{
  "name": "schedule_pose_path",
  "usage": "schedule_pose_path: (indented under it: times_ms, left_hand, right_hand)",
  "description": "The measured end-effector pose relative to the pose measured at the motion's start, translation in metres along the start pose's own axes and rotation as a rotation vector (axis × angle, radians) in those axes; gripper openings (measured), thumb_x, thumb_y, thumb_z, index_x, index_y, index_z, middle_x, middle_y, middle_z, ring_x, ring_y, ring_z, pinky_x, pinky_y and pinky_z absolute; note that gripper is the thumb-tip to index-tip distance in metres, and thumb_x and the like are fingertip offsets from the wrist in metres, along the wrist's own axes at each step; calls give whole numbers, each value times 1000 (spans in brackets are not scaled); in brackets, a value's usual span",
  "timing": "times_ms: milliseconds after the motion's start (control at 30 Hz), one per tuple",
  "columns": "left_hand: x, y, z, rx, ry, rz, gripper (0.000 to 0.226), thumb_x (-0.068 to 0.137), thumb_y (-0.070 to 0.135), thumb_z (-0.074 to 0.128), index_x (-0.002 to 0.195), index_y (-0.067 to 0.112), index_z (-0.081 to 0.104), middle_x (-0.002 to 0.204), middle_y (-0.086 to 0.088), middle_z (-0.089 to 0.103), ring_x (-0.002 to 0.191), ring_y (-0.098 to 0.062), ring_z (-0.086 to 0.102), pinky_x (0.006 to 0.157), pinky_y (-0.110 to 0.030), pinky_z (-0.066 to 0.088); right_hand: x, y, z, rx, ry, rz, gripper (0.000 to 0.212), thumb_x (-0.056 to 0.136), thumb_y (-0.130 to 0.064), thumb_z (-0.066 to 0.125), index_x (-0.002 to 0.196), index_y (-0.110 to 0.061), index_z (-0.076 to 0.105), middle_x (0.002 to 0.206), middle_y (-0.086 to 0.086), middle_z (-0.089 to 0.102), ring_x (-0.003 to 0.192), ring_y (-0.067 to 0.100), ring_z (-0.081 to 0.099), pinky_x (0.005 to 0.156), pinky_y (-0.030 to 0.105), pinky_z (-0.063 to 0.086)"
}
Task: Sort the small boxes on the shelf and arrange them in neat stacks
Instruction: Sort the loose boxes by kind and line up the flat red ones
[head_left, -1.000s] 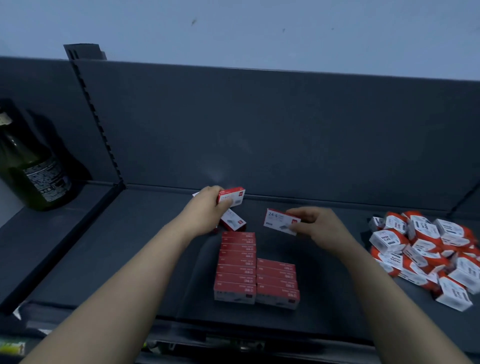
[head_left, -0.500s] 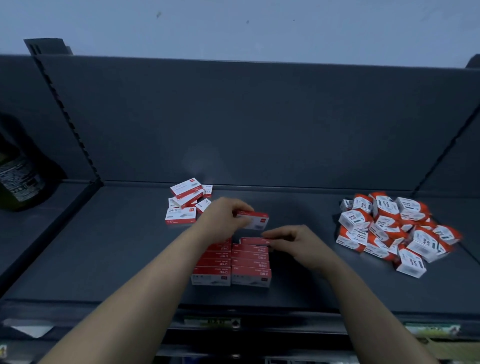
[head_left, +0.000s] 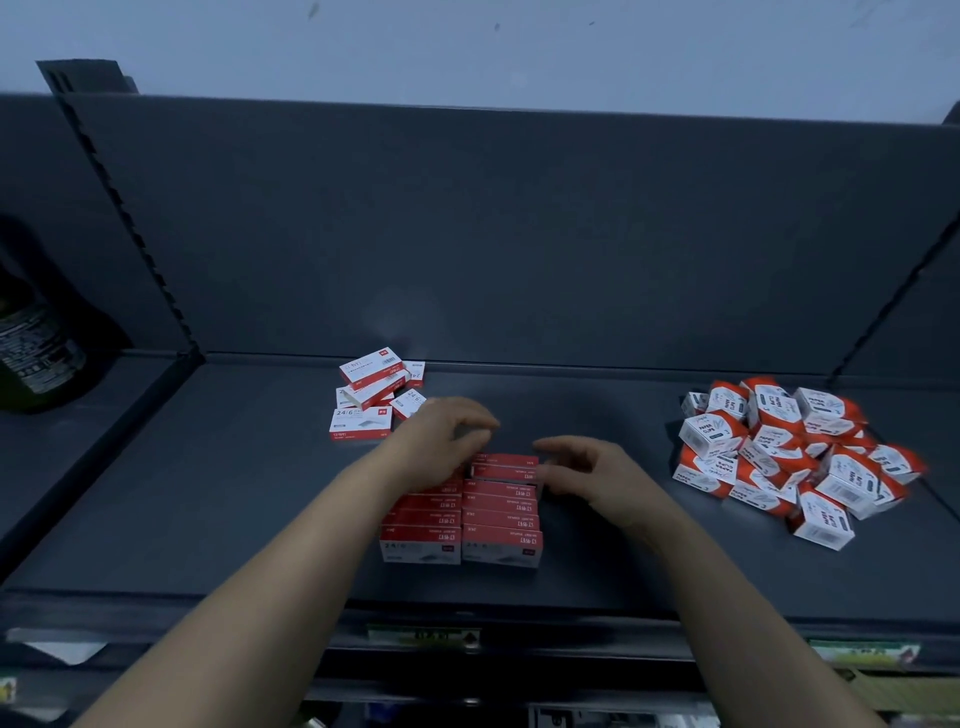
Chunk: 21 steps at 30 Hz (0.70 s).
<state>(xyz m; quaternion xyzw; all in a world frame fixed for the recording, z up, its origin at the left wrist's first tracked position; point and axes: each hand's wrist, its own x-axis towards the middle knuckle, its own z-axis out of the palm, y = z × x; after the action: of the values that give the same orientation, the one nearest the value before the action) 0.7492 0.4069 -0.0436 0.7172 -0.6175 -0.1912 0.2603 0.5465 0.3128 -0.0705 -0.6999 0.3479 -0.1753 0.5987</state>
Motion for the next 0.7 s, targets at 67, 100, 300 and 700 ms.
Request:
schedule_pose_path:
  times_ms: [67, 100, 300, 700]
  left_hand:
    - [-4, -3, -7, -15, 96, -40, 30, 97, 21, 51, 125, 20, 61, 132, 5, 54, 123, -9, 46, 99, -17, 30]
    - [-7, -5, -10, -20, 145, -72, 32, 97, 20, 50, 127, 18, 59, 134, 3, 52, 125, -10, 45, 99, -17, 29]
    - [-31, -22, -8, -85, 166, -275, 36, 100, 22, 43, 134, 12, 48, 138, -8, 46, 123, -19, 45, 95, -23, 33]
    - [-39, -18, 5, -194, 114, -300, 35, 102, 25, 38, 136, 17, 41, 137, -4, 39, 104, -11, 46, 80, -20, 39]
  right_hand:
    - [-1, -2, 3, -9, 15, 12, 30, 88, -18, 65, 118, -17, 63, 105, -4, 69, 87, 6, 64, 85, 21, 50]
    - [-1, -3, 5, -26, 19, 11, 28, 90, -18, 62, 118, -19, 63, 106, -5, 68, 86, 3, 64, 83, 19, 49]
    - [-3, -4, 17, -91, 20, -8, 17, 94, -20, 55, 99, -29, 68, 81, -10, 68, 62, 1, 54, 58, 19, 44]
    - [-3, -6, 30, -159, 8, -56, 18, 96, -22, 53, 111, -24, 63, 103, -9, 67, 87, 3, 63, 72, 14, 46]
